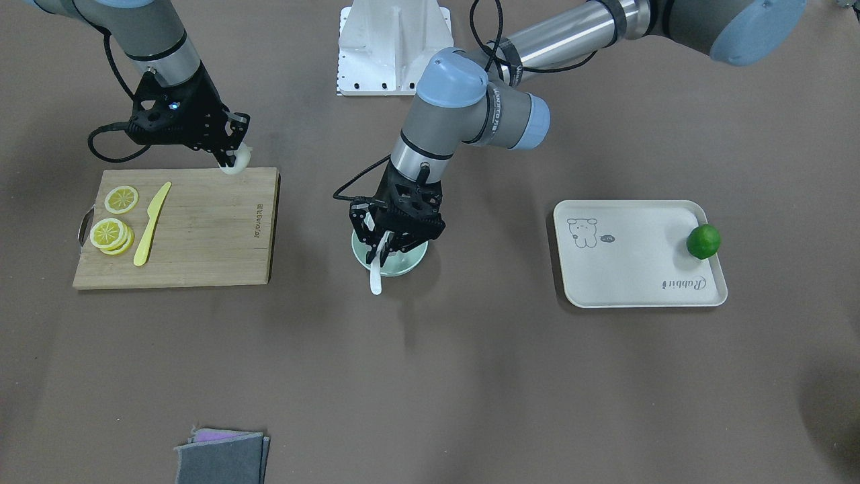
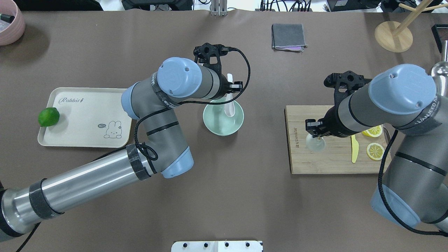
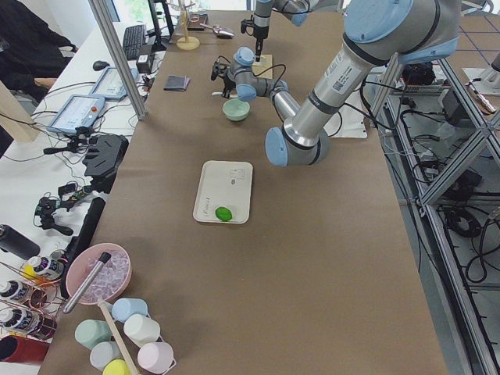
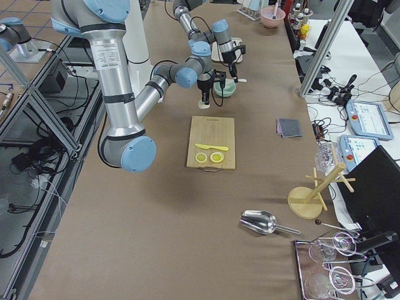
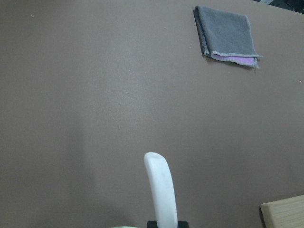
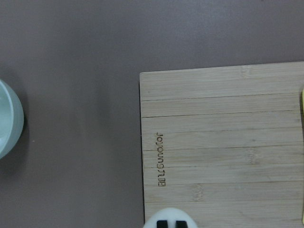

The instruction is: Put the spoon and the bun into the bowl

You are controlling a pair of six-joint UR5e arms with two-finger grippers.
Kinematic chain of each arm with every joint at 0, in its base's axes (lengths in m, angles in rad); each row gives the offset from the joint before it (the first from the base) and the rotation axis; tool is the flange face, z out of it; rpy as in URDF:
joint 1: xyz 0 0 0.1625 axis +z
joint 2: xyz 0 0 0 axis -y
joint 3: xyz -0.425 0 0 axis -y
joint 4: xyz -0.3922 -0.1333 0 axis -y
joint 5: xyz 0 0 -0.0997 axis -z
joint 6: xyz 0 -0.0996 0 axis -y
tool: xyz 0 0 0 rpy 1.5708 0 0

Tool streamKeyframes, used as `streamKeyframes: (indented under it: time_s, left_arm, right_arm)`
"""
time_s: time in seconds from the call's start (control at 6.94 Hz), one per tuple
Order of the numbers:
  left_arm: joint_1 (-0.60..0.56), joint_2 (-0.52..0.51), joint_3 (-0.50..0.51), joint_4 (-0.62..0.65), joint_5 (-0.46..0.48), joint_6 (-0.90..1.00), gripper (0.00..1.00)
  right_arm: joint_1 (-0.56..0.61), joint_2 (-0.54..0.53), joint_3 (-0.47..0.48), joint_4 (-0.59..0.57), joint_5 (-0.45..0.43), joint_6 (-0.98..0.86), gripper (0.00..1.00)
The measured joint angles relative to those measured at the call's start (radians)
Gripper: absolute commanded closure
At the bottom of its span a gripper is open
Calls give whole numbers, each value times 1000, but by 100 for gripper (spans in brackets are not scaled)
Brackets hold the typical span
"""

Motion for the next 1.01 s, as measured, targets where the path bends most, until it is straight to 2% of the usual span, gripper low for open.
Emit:
streamKeyframes:
  time_s: [0.29, 0.58, 0.86, 1.01]
  left_arm:
    - [-8, 59, -19, -33, 12, 4, 2]
    - [-30, 137, -91, -71, -7, 6, 2]
    - [-153, 253, -209, -71, -164, 42, 2]
    - [-230, 350, -280, -73, -238, 171, 2]
  right_arm:
    - [0, 11, 0, 0, 0, 0, 100]
    - [-2, 56, -8, -4, 0, 4, 100]
    - [-5, 175, -74, -6, -4, 29, 100]
    - [-9, 258, -136, -6, -17, 38, 100]
